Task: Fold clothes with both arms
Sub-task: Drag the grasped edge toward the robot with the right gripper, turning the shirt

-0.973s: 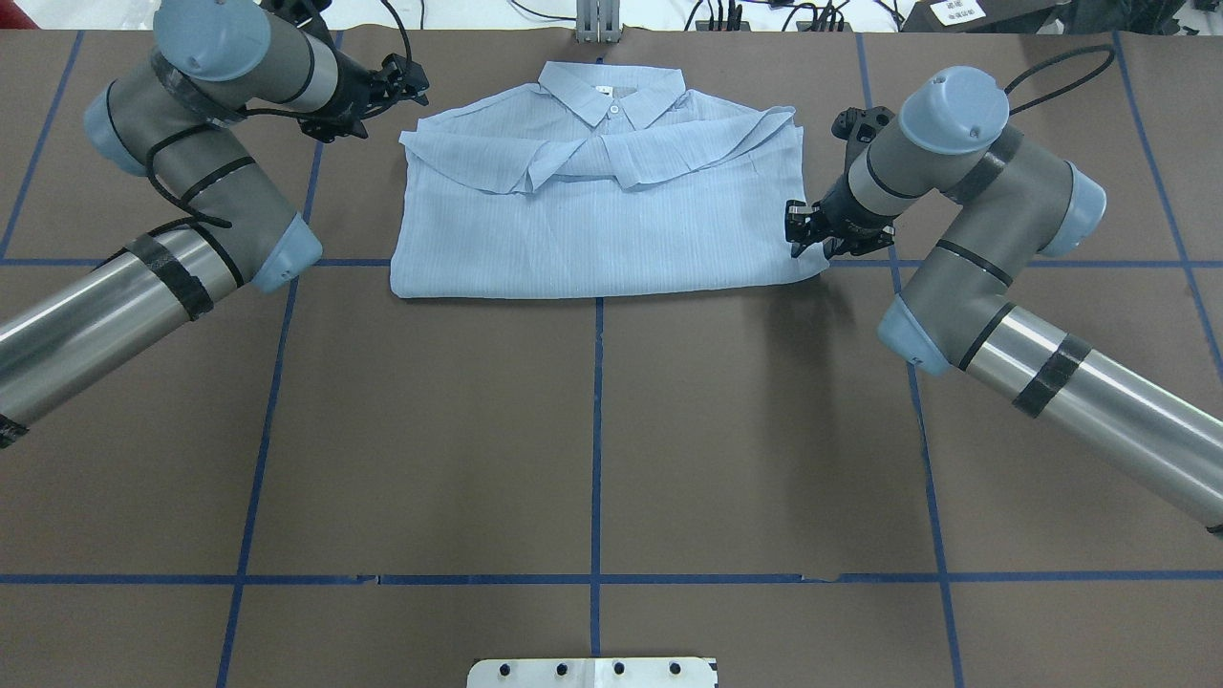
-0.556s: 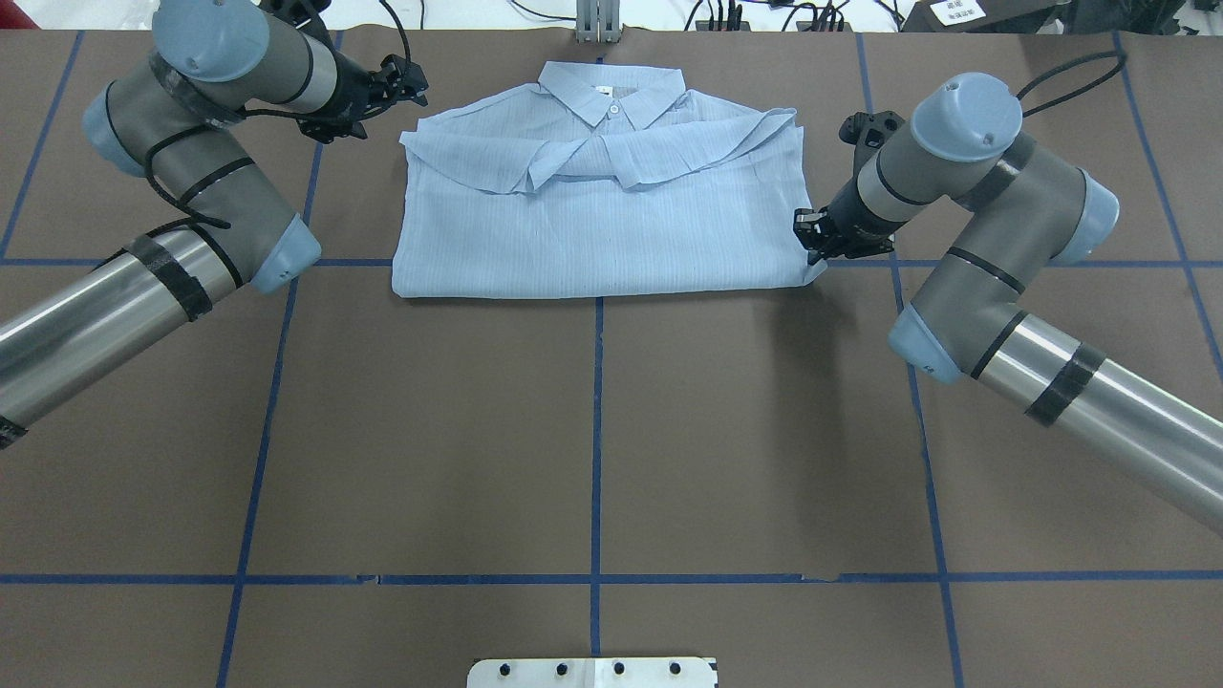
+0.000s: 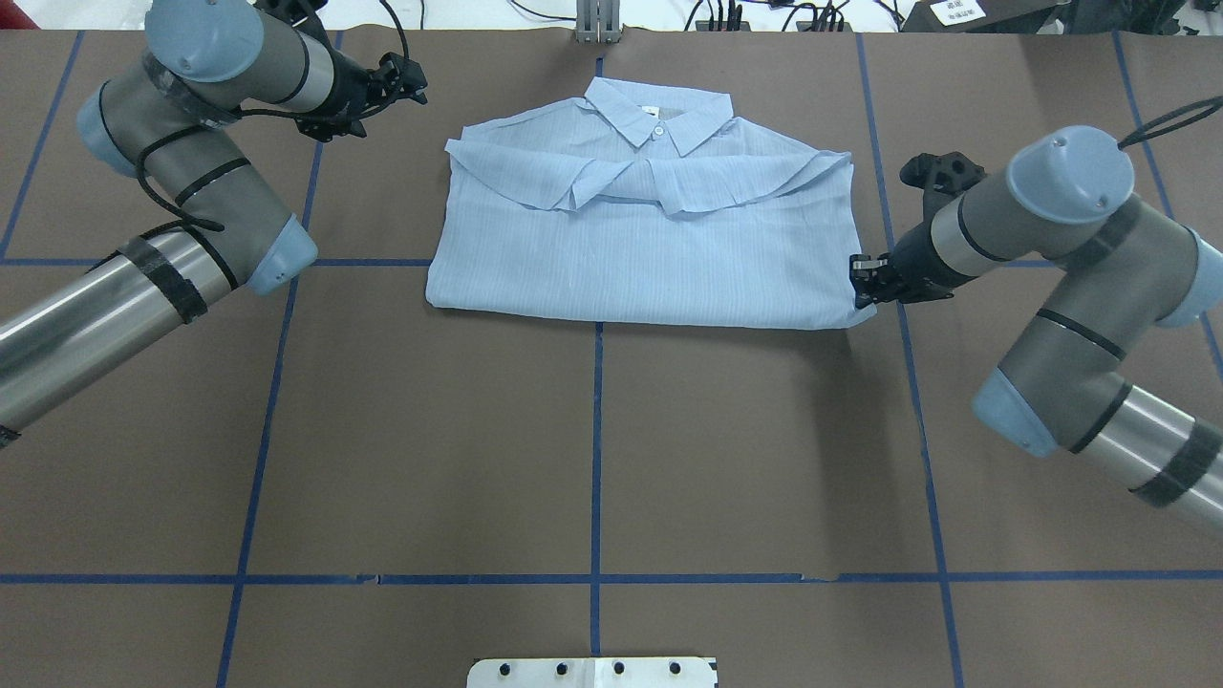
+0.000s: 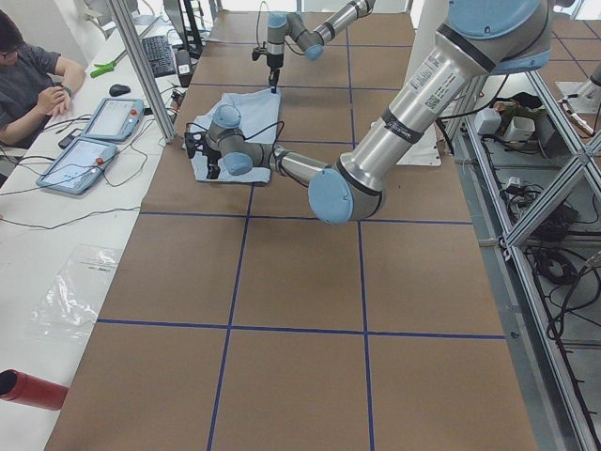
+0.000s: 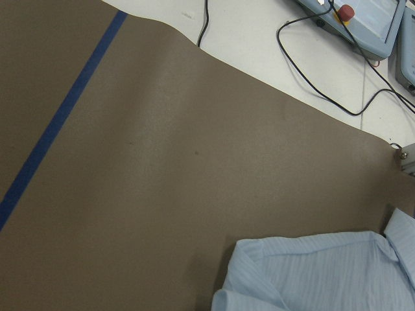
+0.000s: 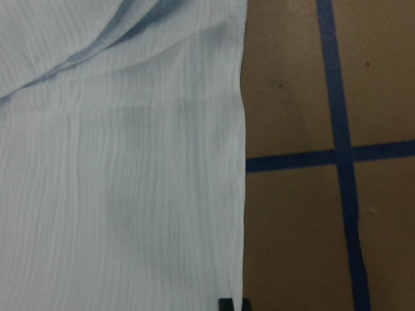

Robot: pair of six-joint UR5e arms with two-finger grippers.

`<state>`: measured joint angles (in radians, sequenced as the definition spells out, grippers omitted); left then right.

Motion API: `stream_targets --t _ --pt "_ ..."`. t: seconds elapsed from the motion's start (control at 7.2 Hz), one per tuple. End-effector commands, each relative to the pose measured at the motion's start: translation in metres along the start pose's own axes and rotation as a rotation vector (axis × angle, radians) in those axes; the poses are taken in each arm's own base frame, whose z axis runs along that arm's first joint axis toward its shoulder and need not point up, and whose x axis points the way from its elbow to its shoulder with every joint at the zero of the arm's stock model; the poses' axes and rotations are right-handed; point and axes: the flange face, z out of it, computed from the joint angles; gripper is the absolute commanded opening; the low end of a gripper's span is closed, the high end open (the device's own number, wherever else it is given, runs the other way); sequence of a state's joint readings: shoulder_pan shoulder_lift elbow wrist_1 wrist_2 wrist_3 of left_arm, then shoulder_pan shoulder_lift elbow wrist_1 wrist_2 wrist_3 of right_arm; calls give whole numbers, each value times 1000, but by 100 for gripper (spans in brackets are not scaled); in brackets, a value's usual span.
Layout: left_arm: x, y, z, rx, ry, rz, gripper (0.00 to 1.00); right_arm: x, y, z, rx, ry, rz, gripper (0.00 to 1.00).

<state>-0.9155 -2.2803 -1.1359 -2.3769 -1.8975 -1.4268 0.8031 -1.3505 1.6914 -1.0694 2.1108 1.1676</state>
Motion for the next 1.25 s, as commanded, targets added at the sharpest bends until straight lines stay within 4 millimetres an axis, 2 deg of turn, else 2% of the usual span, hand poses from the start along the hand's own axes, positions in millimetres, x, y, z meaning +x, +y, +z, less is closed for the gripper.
stream_targets --t 0.0,0.14,0.28,0.42,0.56,0.83,0.97,1.11 --pt "0 4 -9 1 15 -31 98 22 90 -35 -63 -20 -51 0" --pt "5 7 -16 1 25 -33 98 24 146 -51 -123 -26 -106 0" --pt "1 9 -18 -1 25 -43 98 17 202 -74 -201 -51 -173 0" --pt "2 12 -17 -3 26 -46 98 4 246 -78 -287 -67 -227 0" --pt "3 13 -17 -5 26 -47 98 -7 288 -67 -377 -64 -252 0" --pt "6 13 -20 -4 35 -45 98 -35 366 -61 -435 -71 -304 4" --pt "7 13 -21 -5 37 -45 98 -36 374 -59 -442 -70 -313 99" --pt "13 17 -26 -12 53 -38 98 -40 358 -60 -405 -80 -292 100"
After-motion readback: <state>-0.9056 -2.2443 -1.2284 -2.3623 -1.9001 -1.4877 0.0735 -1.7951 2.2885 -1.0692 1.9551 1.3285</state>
